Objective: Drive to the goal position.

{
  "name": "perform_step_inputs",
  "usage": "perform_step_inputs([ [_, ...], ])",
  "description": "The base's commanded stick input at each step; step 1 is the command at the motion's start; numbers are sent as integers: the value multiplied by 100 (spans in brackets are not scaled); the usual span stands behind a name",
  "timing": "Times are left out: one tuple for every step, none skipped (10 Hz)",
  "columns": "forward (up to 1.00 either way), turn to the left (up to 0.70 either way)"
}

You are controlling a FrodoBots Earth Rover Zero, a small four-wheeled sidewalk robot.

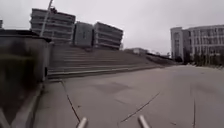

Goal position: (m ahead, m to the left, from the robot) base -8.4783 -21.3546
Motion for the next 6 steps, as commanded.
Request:
perform_step_inputs([
  [70,1],
  [70,0],
  [70,0],
  [70,0],
  [70,0],
  [70,0],
])
